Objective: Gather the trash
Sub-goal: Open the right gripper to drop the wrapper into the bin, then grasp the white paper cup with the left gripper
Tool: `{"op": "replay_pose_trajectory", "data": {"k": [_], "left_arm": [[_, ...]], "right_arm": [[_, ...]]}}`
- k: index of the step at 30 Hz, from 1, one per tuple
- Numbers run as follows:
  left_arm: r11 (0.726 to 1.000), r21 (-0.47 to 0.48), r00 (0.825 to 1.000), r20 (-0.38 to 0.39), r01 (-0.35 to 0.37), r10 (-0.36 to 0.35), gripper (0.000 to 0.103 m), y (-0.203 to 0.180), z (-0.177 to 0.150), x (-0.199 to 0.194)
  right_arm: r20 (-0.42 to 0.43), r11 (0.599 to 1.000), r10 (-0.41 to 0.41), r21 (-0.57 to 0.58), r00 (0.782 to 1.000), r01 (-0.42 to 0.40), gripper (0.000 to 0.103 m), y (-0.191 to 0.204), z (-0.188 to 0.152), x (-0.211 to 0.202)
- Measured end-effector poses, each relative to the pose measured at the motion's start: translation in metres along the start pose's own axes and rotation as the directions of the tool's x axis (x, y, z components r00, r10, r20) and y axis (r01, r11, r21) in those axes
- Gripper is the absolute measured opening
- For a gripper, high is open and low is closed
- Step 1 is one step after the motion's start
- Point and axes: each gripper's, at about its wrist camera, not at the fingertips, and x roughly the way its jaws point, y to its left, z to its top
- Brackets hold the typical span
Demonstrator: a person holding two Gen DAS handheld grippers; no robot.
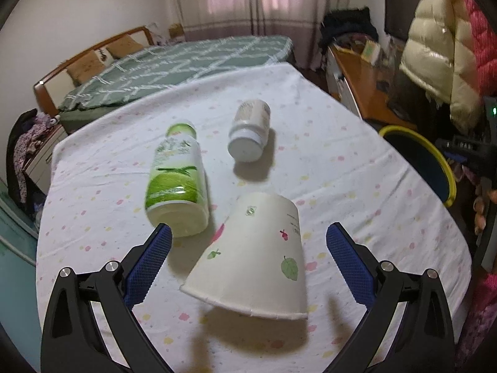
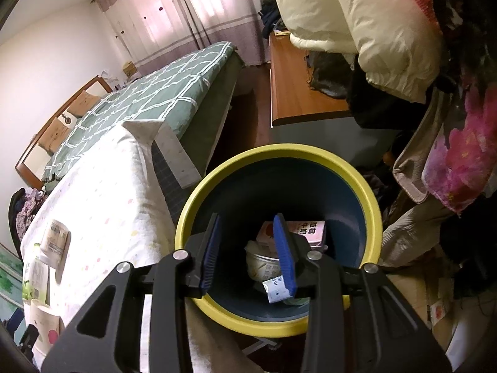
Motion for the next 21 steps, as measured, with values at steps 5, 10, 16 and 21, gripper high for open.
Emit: {"op": "replay_pose_trajectory", "data": {"k": [5, 10, 16, 21], "left_arm": [[0.998, 0.062, 0.998, -0.054, -0.026, 0.030, 0.098, -0.007, 0.002, 0.013], [0.990, 0.136, 0.993, -0.102, -0.042, 0.056, 0.096, -0.016, 0.005, 0.024], [0.989, 0.147, 0.986, -0.158, -0.027, 0.051, 0.074, -0.016, 0.006, 0.037], [0.992, 0.125, 0.989, -0.150, -0.001, 0.020, 0.068, -0.014, 0.008, 0.033]], "right_arm": [[-0.007, 1.000, 0.000, 0.001, 1.000, 0.000, 0.034, -0.001, 0.001, 0.002], [-0.019, 1.000, 0.006, 0.000, 1.000, -0.006, 0.034, -0.002, -0.001, 0.005], [-0.021, 1.000, 0.012, 0.005, 1.000, -0.011, 0.034, -0.005, -0.001, 0.005], [-0.021, 1.000, 0.015, 0.012, 1.000, -0.015, 0.034, -0.009, -0.002, 0.005]]}}
